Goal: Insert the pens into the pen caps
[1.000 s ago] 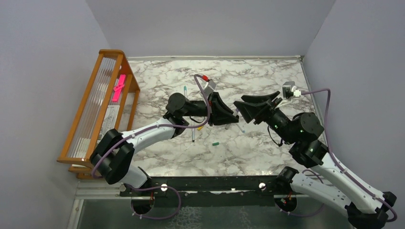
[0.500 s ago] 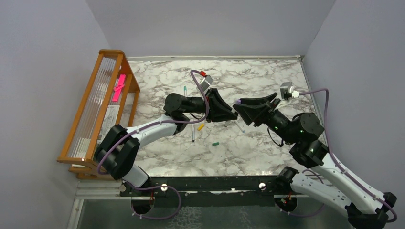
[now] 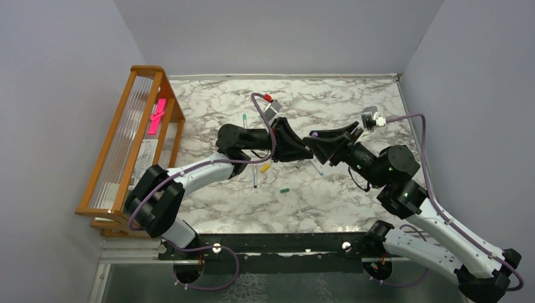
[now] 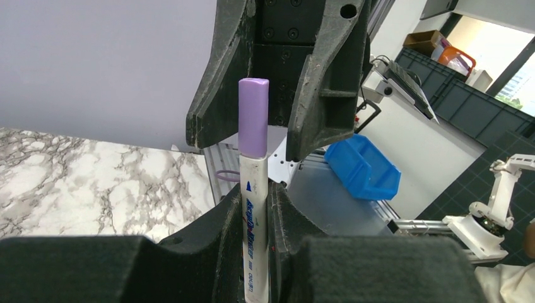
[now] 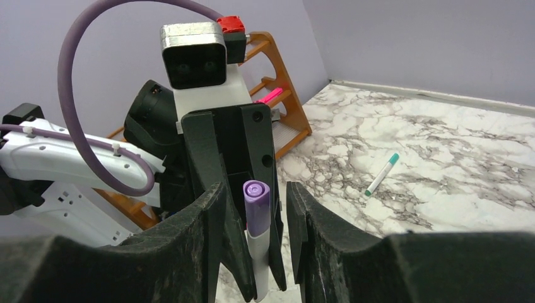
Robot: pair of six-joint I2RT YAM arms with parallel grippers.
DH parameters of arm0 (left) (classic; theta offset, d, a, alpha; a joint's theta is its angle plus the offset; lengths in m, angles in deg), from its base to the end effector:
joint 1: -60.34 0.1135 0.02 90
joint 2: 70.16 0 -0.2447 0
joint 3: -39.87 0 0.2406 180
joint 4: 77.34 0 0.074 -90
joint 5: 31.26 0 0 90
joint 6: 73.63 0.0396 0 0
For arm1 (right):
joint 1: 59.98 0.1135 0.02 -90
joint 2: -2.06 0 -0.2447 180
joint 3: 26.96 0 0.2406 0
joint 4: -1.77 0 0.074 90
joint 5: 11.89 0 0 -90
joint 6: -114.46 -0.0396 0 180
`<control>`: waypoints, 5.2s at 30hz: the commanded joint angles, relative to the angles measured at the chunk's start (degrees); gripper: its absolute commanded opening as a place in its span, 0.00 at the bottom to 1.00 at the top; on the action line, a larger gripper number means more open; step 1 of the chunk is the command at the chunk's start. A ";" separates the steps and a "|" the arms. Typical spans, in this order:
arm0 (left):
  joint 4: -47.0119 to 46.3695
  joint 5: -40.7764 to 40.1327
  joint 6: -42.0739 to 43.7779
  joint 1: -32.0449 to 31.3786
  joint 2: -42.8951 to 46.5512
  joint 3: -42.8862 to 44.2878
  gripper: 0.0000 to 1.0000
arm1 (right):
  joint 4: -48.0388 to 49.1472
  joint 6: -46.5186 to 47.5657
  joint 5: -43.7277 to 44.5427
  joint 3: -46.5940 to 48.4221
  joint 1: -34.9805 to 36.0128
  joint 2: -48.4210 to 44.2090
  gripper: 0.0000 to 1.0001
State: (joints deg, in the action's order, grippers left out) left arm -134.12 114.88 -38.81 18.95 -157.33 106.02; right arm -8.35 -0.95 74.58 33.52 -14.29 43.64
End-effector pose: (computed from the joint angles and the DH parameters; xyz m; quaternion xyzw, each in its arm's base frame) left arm 0.2112 -0.2299 0.3277 0.3675 0.4496 -0.7290 0.3625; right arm 0.1217 0.1282 0.3712 -0.1376 0.6363 0.4575 0.6057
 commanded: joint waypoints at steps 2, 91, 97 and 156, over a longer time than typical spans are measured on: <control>-2.27 1.67 0.16 -0.19 0.12 -0.96 0.00 | 1.70 -0.26 -0.73 0.34 0.34 -0.25 0.40; 10.11 -7.64 9.31 4.52 -1.16 4.43 0.00 | -24.37 -17.28 16.36 -9.10 0.45 -11.20 0.50; 14.87 -12.36 14.45 5.44 -3.63 -2.52 0.00 | -27.58 -21.69 25.92 -12.21 0.45 -19.43 0.59; 70.80 -74.87 28.72 14.89 -29.75 26.70 0.37 | -24.65 -22.66 17.44 -18.42 0.43 -13.05 0.51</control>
State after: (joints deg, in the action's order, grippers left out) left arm -61.75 37.90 -10.24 33.97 -190.47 133.51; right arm -35.02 -23.33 93.24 15.84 -14.15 30.33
